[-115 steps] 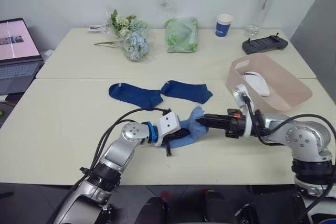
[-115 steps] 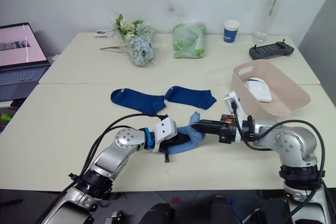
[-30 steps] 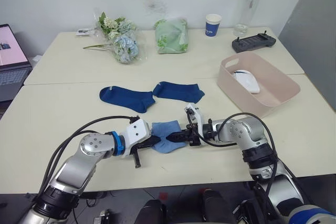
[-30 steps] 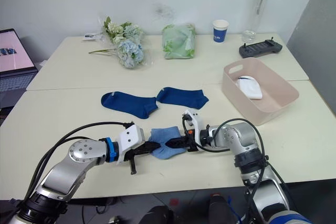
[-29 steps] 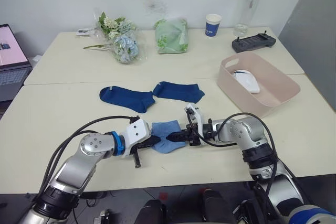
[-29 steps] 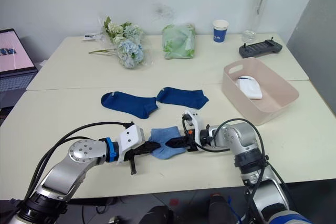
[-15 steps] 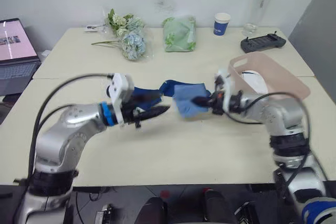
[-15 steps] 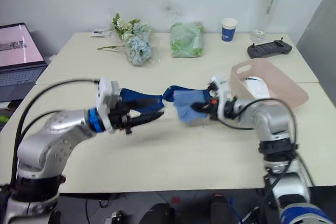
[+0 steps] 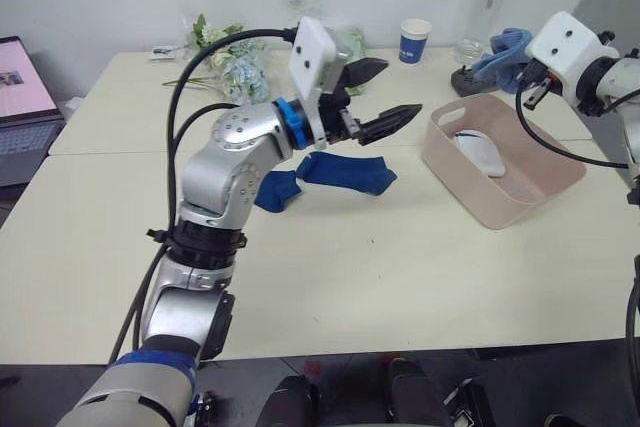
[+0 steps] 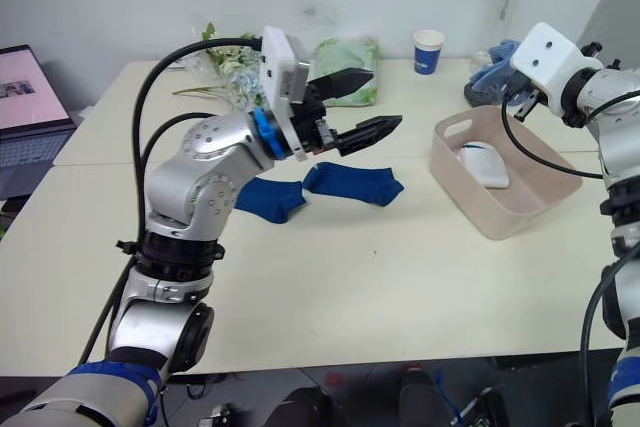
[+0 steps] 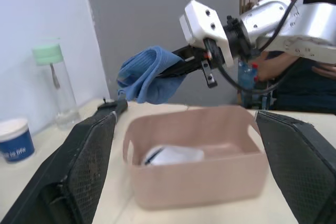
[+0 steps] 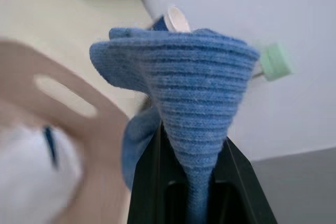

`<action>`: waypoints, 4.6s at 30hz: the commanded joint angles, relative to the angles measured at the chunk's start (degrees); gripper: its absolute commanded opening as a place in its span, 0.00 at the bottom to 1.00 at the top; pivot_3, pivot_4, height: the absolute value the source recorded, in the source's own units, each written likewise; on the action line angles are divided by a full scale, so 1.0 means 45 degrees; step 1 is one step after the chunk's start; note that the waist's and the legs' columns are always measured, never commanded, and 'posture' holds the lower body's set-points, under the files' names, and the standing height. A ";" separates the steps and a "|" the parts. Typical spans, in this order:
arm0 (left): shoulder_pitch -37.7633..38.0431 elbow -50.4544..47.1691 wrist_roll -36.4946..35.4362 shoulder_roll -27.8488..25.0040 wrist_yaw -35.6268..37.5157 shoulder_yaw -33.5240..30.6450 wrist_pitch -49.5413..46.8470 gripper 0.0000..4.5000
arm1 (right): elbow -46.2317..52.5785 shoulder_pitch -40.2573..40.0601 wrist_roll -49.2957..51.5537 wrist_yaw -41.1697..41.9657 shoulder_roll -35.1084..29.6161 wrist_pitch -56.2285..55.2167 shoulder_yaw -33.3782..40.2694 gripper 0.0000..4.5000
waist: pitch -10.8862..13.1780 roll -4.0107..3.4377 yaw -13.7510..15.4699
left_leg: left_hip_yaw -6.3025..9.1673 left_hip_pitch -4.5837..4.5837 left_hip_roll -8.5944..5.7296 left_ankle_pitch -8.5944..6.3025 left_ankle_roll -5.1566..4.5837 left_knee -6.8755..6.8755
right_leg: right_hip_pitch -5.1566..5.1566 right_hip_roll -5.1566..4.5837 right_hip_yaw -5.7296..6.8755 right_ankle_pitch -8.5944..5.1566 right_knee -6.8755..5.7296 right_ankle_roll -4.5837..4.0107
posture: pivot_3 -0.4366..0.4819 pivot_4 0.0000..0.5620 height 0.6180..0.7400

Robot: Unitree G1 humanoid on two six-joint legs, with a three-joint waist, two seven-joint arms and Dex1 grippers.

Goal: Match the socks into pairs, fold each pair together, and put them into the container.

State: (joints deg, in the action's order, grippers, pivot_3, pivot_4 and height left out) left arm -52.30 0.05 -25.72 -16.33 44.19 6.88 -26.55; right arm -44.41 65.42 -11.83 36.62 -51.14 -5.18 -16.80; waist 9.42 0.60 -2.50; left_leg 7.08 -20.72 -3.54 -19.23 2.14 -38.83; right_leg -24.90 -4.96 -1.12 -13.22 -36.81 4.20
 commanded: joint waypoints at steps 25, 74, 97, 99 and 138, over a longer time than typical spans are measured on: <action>0.1410 -0.1819 0.0137 -0.0109 -0.0353 0.0049 -0.0587 1.00 | -0.3663 0.1037 -0.2290 0.5079 0.0652 -0.3543 -0.0852 0.73 | 0.0001 -0.0002 -0.0150 | -0.0114 -0.0014 0.0020 0.0004 -0.0003 -0.0023 | -0.0086 0.0007 -0.0182 0.0031 -0.0033 0.0044 | 0.48 0.27 1.00; 0.2193 -0.1836 0.0393 -0.1728 0.0589 -0.0258 -0.0517 1.00 | -0.4772 0.3000 -0.1046 0.4432 0.1658 -0.2332 0.1187 0.04 | -0.0014 0.0005 -0.0224 | -0.0161 -0.0002 0.0025 0.0003 -0.0006 -0.0025 | -0.0121 0.0019 -0.0236 0.0041 -0.0065 0.0052 | 0.48 0.27 1.00; 1.3964 -0.6111 0.1995 -0.2097 -0.3570 -0.3154 0.0730 1.00 | 1.3461 -1.3124 0.5019 0.1555 0.5804 0.5383 0.2912 0.99 | -0.0080 0.0018 0.0244 | -0.0018 0.0007 0.0023 -0.0003 -0.0019 -0.0029 | -0.0086 -0.0001 -0.0211 0.0048 -0.0061 0.0064 | 0.48 0.27 1.00; 1.4702 -0.6301 0.2164 -0.1923 -0.3684 -0.3114 0.1053 1.00 | 1.3655 -1.3816 0.4915 0.1271 0.5791 0.5089 0.2956 0.99 | -0.0080 0.0020 0.0244 | -0.0033 0.0020 0.0029 -0.0005 -0.0020 -0.0021 | -0.0083 0.0002 -0.0223 0.0047 -0.0060 0.0063 | 0.48 0.27 1.00; 0.6490 0.3691 0.4756 -0.1737 -0.3242 -0.1421 0.5094 0.01 | 1.4917 -1.2451 0.6160 0.0586 0.5987 0.6271 0.2677 1.00 | -0.0094 0.0050 0.0195 | -0.0035 0.0208 0.0028 -0.0058 -0.0046 -0.0019 | 0.0114 0.0085 -0.0217 0.0038 -0.0018 0.0053 | 0.48 0.27 1.00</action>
State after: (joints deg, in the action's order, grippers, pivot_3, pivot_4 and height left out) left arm -23.26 19.39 -3.44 -23.81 29.47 1.79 -3.53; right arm 22.05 8.50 14.86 39.23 -23.98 24.13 -5.62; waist 8.99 0.82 -1.62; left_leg 6.92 -19.79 -3.41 -19.49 1.93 -38.92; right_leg -24.39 -4.57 -2.10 -13.05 -36.89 4.44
